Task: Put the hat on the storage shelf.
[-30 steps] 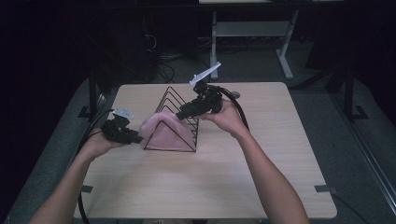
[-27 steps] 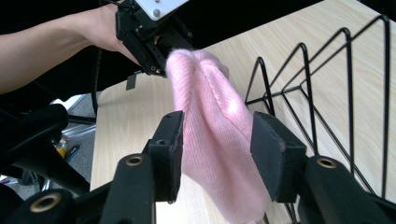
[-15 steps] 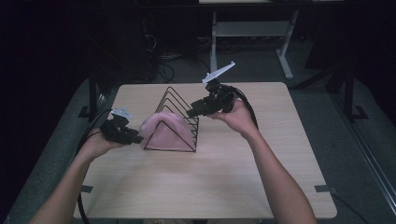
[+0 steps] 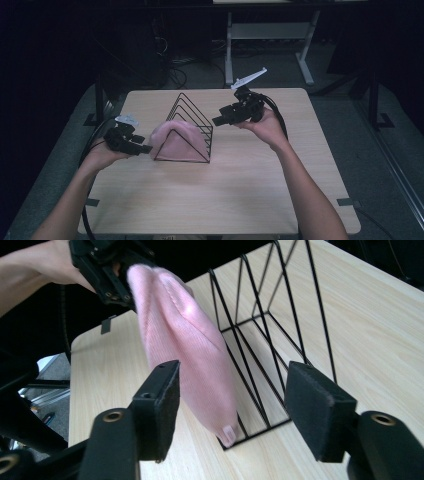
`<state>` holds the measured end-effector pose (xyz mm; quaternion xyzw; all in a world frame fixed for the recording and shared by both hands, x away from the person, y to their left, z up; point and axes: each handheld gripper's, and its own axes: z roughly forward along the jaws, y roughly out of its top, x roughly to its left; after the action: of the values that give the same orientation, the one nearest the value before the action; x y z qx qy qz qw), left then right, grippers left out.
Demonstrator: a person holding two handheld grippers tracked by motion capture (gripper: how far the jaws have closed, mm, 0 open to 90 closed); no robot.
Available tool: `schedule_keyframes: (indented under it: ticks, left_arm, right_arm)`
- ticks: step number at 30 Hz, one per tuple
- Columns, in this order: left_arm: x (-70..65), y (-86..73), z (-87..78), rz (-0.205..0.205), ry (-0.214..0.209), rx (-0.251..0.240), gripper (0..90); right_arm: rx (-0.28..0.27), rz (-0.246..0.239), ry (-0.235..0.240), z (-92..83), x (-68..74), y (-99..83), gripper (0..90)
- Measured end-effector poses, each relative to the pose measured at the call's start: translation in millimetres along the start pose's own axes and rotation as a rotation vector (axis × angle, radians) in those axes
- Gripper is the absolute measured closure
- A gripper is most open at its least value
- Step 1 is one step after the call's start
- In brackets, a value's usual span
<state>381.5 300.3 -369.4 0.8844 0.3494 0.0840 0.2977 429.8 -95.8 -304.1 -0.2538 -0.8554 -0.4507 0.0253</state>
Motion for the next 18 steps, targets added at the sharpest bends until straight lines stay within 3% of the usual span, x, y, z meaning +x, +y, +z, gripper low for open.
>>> schedule_keyframes:
  ticks: [18]
  left_arm:
    - [-0.1, -8.2, -0.5, -0.024, 0.002, -0.005, 30.4]
  right_arm:
    - [-0.002, 0.061, -0.053, -21.0, -15.0, -29.8, 30.2]
